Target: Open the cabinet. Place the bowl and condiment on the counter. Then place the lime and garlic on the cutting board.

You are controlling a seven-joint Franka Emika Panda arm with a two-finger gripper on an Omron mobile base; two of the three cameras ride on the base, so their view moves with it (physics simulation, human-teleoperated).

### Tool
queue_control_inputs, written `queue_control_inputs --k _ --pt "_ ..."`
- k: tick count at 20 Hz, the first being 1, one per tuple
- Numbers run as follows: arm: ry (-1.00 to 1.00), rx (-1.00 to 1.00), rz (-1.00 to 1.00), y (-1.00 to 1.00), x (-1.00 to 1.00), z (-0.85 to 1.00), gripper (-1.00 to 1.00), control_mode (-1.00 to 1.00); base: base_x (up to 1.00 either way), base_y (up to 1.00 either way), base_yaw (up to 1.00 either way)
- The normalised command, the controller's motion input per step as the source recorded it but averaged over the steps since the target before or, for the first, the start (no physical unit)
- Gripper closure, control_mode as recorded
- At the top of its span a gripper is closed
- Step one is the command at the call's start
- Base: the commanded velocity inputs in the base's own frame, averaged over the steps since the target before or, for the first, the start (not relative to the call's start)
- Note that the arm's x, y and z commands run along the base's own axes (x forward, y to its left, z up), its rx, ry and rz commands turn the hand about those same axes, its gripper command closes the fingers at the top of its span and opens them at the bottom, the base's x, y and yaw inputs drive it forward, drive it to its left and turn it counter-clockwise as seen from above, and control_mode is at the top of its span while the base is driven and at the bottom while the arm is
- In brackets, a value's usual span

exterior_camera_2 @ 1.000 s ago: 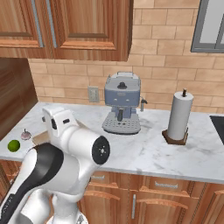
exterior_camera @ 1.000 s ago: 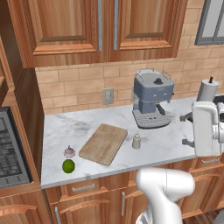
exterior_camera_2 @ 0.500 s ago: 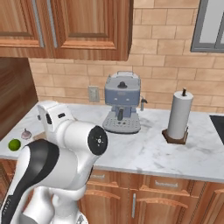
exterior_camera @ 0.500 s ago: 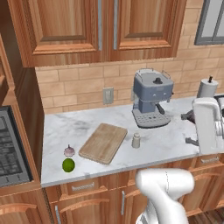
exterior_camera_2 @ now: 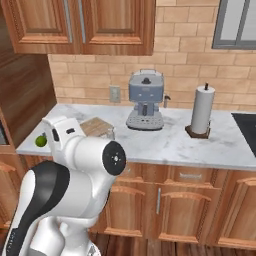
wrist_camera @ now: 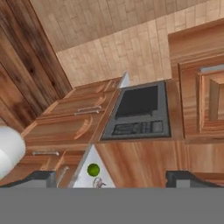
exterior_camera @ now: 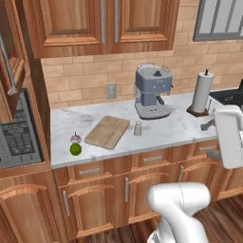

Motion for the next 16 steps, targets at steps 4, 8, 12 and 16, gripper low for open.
queue_control_inputs --k 4,8,12,16 --pt "0.0 0.0 0.0 0.0 0.0 0.0 -1.0 1.0 -0.73 0.61 -0.03" --pt "0.0 0.0 0.0 0.0 0.0 0.0 -1.0 1.0 -0.73 0.63 0.0" --pt "0.0 0.0 0.0 0.0 0.0 0.0 -1.0 1.0 -0.61 0.66 0.0" --pt "0.0 0.0 0.0 0.0 0.0 0.0 -1.0 1.0 -0.5 0.74 0.0"
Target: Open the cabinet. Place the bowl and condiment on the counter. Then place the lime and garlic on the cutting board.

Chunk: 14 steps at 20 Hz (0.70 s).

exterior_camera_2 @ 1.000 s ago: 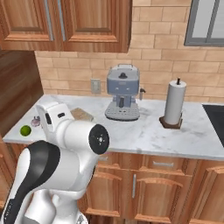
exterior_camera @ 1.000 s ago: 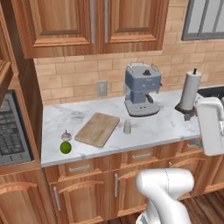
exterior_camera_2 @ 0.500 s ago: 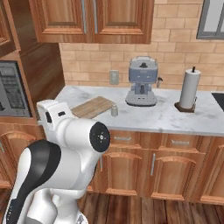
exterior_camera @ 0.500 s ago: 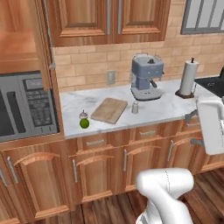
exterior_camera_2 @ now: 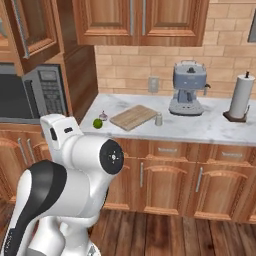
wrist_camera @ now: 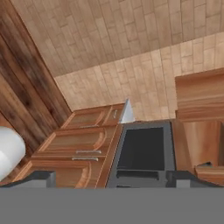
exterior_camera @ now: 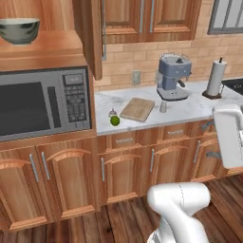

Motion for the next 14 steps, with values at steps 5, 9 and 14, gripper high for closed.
queue_control_inputs --k 5,9,14 --pt "0.0 0.0 0.0 0.0 0.0 0.0 -1.0 1.0 -0.4 0.83 -0.03" --pt "0.0 0.0 0.0 0.0 0.0 0.0 -1.0 1.0 -0.31 0.95 -0.03" --pt "0.0 0.0 0.0 0.0 0.0 0.0 -1.0 1.0 -0.27 0.99 -0.01"
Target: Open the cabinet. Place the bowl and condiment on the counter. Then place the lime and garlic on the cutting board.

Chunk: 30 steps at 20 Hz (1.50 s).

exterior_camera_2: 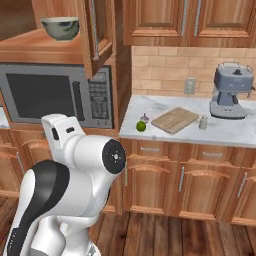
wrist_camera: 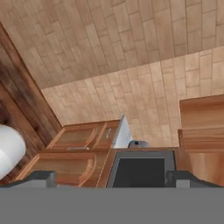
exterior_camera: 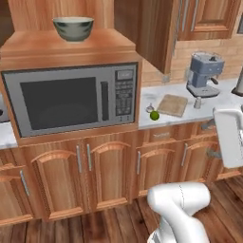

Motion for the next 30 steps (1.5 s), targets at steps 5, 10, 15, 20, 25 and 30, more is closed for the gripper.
queue_control_inputs --k 5,10,15,20,25,30 --pt "0.0 0.0 0.0 0.0 0.0 0.0 -1.0 1.0 -0.19 0.98 0.0" --pt "0.0 0.0 0.0 0.0 0.0 0.0 -1.0 1.0 0.07 0.9 -0.04" --pt "0.0 0.0 0.0 0.0 0.0 0.0 -1.0 1.0 0.56 0.6 -0.01" --pt "0.0 0.0 0.0 0.0 0.0 0.0 -1.0 1.0 0.71 0.31 0.0" --pt "0.0 0.0 0.0 0.0 0.0 0.0 -1.0 1.0 0.74 0.02 0.0" --pt "0.0 0.0 0.0 0.0 0.0 0.0 -1.0 1.0 0.76 0.0 0.0"
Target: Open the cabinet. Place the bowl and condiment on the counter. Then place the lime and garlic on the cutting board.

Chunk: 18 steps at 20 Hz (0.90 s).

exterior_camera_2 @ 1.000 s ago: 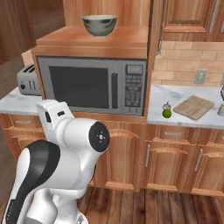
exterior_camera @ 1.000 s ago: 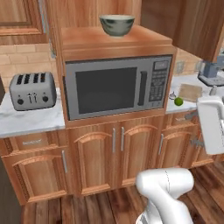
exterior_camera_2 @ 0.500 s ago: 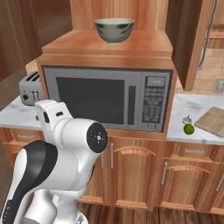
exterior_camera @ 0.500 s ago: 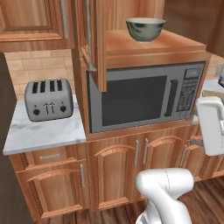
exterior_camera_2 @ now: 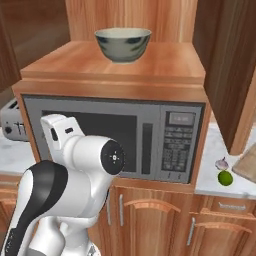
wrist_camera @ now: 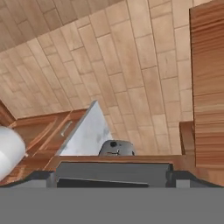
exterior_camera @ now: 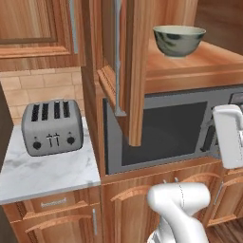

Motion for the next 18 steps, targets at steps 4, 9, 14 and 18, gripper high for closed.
queue_control_inputs --k 4,9,14,18 --pt "0.0 0.0 0.0 0.0 0.0 0.0 -1.0 1.0 0.69 -0.12 0.0" --pt "0.0 0.0 0.0 0.0 0.0 0.0 -1.0 1.0 0.59 -0.21 0.0" --pt "0.0 0.0 0.0 0.0 0.0 0.0 -1.0 1.0 0.5 -0.19 0.0" --pt "0.0 0.03 0.0 -0.09 0.25 0.0 -1.0 -1.0 0.12 -0.03 0.0"
